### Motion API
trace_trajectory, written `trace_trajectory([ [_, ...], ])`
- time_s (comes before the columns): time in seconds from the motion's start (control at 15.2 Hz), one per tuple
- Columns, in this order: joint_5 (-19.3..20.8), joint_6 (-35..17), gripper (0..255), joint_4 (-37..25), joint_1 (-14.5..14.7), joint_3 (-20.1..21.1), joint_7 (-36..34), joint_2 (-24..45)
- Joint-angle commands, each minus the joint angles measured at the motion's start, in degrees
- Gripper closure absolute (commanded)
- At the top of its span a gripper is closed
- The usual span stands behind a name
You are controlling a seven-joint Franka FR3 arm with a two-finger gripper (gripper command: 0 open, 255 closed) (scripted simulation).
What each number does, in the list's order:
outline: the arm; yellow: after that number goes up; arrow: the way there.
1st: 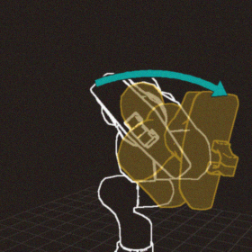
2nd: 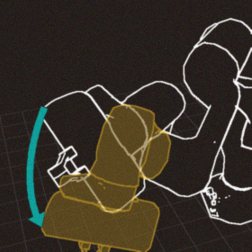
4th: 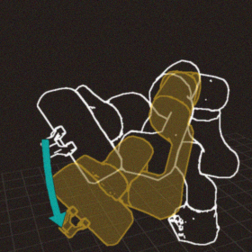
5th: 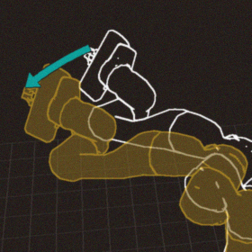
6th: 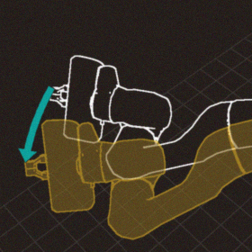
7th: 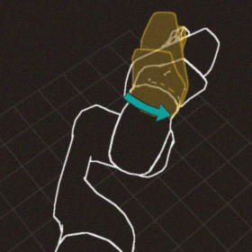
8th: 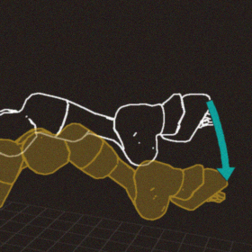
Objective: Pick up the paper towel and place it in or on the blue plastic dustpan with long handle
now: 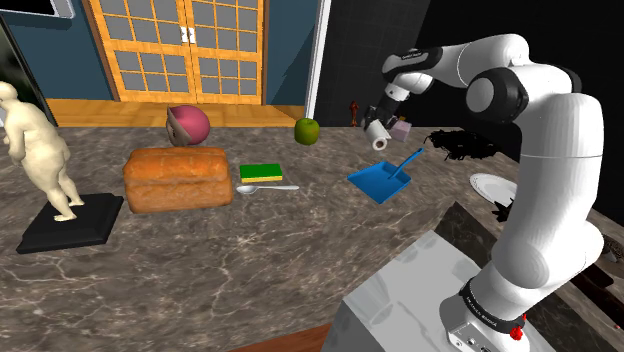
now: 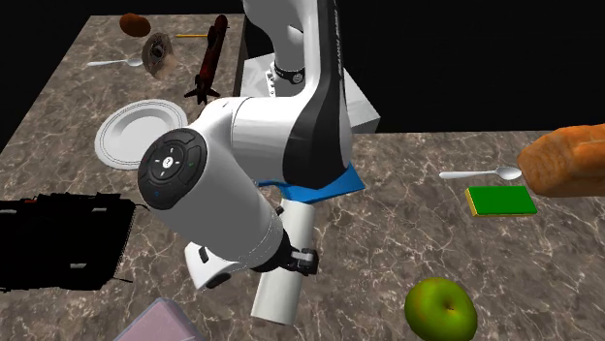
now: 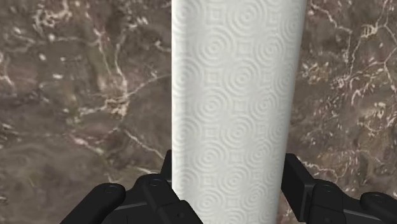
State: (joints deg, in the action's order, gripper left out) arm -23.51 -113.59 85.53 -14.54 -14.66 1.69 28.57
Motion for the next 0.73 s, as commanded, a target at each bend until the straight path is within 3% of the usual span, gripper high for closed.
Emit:
trace_trajectory([
  [0.0,0.30,1.34,255,-1.01,0.00,-0.11,-0.49,-0.41],
  [0.66,1.35,7.92,255,-6.54,-0.30,-0.52,-2.54,-1.78],
])
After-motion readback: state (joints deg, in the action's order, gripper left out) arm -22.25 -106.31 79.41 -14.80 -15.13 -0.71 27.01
